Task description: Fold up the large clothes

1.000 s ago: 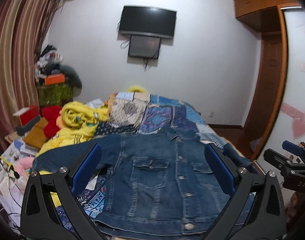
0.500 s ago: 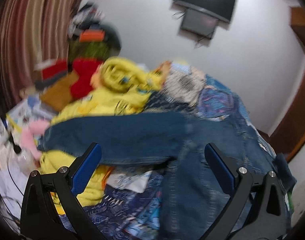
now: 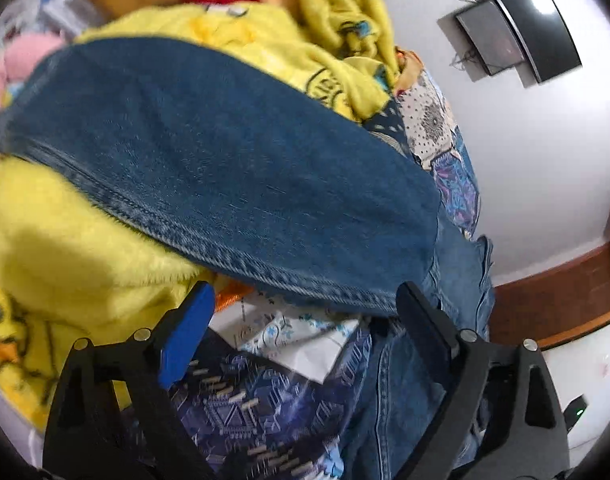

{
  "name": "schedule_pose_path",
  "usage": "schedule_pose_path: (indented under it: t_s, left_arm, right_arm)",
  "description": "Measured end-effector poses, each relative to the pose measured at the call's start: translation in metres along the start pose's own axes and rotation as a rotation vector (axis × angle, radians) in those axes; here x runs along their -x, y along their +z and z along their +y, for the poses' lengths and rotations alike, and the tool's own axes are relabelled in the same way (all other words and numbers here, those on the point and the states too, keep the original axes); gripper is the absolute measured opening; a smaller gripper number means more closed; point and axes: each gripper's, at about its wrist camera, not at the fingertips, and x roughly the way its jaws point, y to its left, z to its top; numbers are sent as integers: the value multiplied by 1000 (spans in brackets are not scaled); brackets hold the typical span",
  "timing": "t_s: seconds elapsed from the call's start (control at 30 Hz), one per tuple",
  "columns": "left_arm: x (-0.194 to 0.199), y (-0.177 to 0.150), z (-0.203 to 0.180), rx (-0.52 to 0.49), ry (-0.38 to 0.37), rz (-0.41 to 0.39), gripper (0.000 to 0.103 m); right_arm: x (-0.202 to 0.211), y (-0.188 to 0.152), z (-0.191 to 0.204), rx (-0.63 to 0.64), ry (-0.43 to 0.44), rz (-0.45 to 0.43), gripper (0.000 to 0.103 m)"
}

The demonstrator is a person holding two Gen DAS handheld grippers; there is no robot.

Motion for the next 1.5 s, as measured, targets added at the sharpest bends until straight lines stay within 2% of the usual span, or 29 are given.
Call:
schedule_pose_path:
  t_s: [0.07,0.13,0.27,0.33,0.37,0.43,0.47,0.53,0.63,0.7,0.83,0.9,1.03,1.17,1.27,1.37,1.5]
  left_arm:
    - [-9,5,9,39,-8,9,86]
    - [-16,12,16,61,-17,17,74]
    - [-25,22,30,85,48,3,64]
    - [-27,26,37,101,69,-4,52]
    - [-28,29,38,103,79,-6,51]
    - [-24,32,35,94,104,-26,40]
    - [-20,32,31,75,128,-40,36]
    - [-13,34,17,10,214,-72,19]
    - [4,36,-11,-104,325,-141,15]
    - [14,40,-34,-179,373,-195,13]
    - [38,45,-87,-338,415,-289,10]
    - [44,49,-120,-408,393,-323,8]
    - [51,46,-196,-542,288,-385,6]
    - [37,22,-271,-681,176,-380,5]
    - [16,-10,-318,-783,104,-326,4]
    - [-15,-50,-353,-882,77,-245,4]
    - [-71,-105,-365,-969,70,-57,4]
  right_arm:
    - [-3,2,-1,-10,10,9,103]
    - [-5,2,-2,-16,17,14,103]
    - [-8,4,-5,-28,21,21,103]
    - [-8,5,-5,-35,25,22,103]
    - [-7,5,-7,-41,29,21,103]
    - [-7,7,-8,-50,33,21,103]
    - [-6,7,-9,-53,34,20,103]
    - [-4,8,-11,-63,36,17,103]
    - [0,8,-14,-77,46,11,103]
    - [3,7,-17,-85,54,6,103]
    - [12,7,-25,-113,72,-7,103]
    - [15,7,-29,-123,75,-12,103]
    - [26,4,-42,-146,66,-35,103]
    - [34,0,-58,-187,75,-50,103]
    - [39,-4,-69,-205,77,-53,103]
    - [43,-8,-77,-202,70,-56,103]
    - [47,-14,-87,-188,45,-62,103]
